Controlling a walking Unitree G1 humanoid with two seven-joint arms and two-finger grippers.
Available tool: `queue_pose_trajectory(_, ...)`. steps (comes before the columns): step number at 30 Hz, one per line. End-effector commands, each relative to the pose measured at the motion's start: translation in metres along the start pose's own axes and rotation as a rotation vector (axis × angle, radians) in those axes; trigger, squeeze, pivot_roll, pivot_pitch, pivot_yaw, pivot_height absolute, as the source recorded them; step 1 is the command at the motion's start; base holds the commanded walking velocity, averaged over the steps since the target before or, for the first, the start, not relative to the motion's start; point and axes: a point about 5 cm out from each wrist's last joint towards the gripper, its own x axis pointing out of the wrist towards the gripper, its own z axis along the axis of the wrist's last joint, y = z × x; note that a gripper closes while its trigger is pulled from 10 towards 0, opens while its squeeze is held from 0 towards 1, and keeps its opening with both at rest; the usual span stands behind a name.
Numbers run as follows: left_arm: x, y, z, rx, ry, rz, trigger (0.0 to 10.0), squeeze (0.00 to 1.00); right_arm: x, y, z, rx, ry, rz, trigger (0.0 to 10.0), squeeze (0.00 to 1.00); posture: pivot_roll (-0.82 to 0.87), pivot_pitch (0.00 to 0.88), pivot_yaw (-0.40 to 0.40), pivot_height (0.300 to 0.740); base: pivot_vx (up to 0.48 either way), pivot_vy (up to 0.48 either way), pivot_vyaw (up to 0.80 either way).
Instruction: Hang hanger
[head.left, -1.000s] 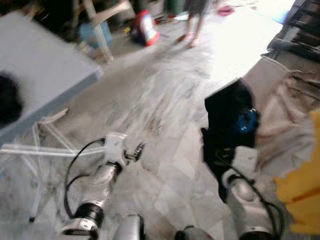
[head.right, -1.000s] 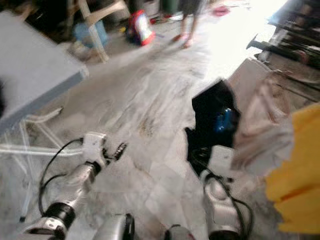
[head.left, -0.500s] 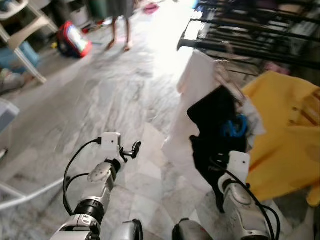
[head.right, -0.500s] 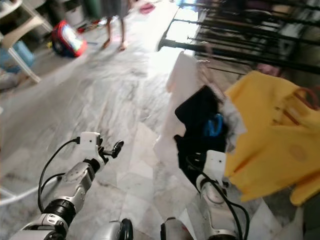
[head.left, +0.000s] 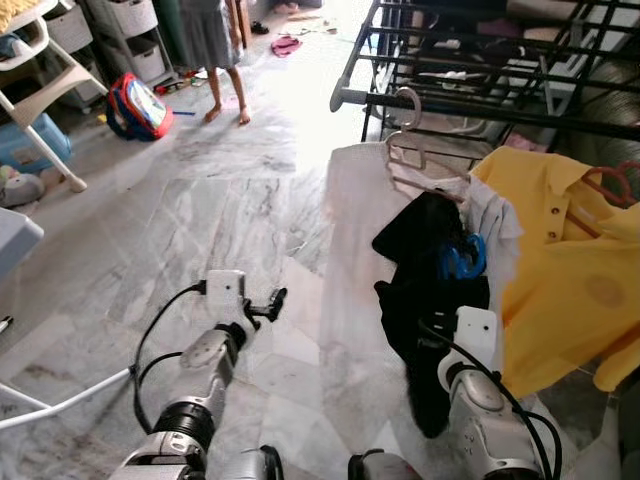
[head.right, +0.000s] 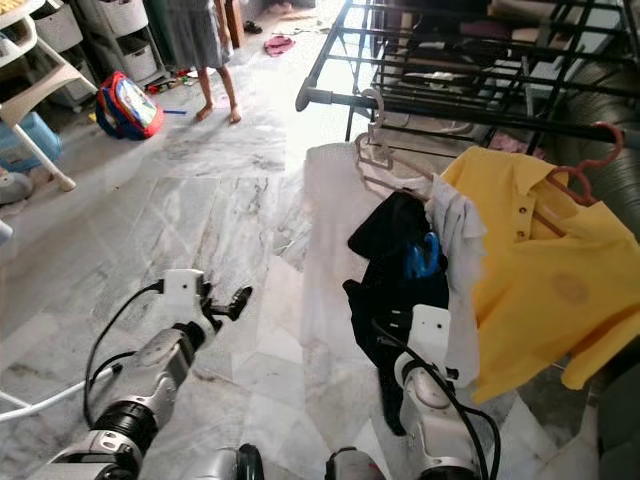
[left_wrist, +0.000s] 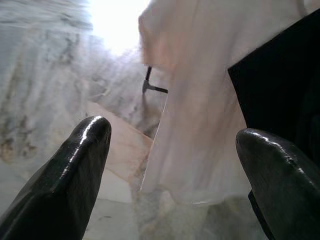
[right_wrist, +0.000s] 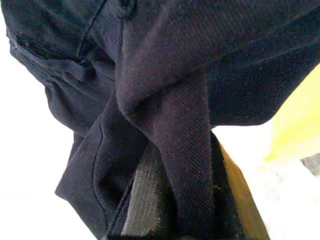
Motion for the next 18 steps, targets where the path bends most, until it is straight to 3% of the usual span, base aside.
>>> queue_pose_trajectory(1,0.0008,0.0037,0.0029,0.014,0.010,-0.004,10.0,0.00,0.0017,0.0034,0.0110,0.005,-0.051,0.005,10.0,0.00,-0.19,0.129,0.013,0.740,0.000,0.364,-0.80)
queue_pose_trajectory(12,0.0027,0.0011,0.0038,0.013,0.012,-0.009,10.0,0.00,0.0013,0.0014,0.0107,0.006,-0.051,0.000,10.0,0.00,-0.20,0.131,0.015,0.740,0.000,0.349,-0.66)
queue_pose_trajectory(18,0.0020,0.0000,0.0014,0.021,0.019,-0.015,10.0,0.00,0.0017,0.0034,0.0097,0.018,-0.044,0.009,10.0,0.00,-0.20,0.137,0.019,0.740,0.000,0.000,-0.14)
